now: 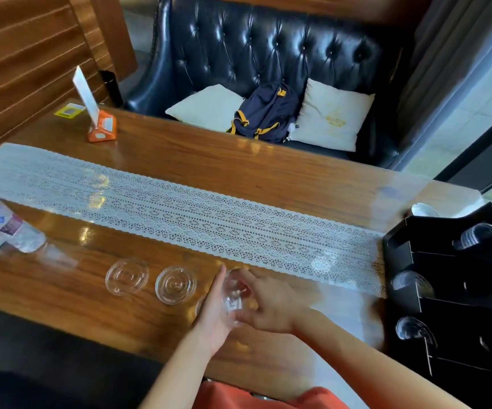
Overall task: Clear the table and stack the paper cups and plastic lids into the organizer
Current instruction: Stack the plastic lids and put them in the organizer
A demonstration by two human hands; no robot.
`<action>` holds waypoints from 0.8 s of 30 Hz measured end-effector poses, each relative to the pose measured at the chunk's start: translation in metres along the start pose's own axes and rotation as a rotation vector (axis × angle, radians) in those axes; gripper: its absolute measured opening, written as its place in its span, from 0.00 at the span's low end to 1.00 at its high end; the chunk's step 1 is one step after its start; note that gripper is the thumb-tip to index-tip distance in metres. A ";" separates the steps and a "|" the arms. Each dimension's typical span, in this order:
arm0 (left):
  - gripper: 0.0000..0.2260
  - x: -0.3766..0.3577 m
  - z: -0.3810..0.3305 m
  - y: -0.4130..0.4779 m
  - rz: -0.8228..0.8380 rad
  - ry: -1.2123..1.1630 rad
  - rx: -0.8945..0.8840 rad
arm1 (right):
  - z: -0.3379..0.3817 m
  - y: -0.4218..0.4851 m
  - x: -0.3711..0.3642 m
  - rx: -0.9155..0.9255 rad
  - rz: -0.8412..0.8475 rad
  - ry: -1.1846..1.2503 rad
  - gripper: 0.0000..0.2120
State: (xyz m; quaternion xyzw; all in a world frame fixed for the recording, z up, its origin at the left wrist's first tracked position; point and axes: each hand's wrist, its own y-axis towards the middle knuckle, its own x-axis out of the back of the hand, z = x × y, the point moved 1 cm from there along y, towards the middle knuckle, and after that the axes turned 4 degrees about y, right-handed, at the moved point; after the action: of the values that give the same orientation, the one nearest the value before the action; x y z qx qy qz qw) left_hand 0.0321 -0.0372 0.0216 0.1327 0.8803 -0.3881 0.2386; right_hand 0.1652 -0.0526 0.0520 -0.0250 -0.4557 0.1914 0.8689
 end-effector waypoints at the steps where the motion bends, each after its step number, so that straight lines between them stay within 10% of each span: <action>1: 0.18 0.000 0.000 -0.001 -0.013 0.002 -0.019 | 0.001 0.001 -0.002 0.015 0.014 0.027 0.28; 12: 0.17 0.031 0.015 -0.019 -0.339 -0.336 -0.117 | 0.020 0.029 -0.038 0.104 0.243 0.261 0.24; 17: 0.09 0.044 -0.018 -0.025 -0.376 -0.327 -0.130 | 0.021 0.046 -0.038 0.004 0.046 0.556 0.14; 24: 0.15 0.079 -0.042 -0.020 -0.303 -0.266 0.018 | -0.002 0.052 -0.053 -0.233 0.126 0.211 0.15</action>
State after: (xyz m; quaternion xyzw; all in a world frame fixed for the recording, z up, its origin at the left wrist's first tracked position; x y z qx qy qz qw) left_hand -0.0573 -0.0152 0.0171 -0.0518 0.8474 -0.4414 0.2906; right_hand 0.1239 -0.0230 -0.0018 -0.1738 -0.3788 0.1877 0.8894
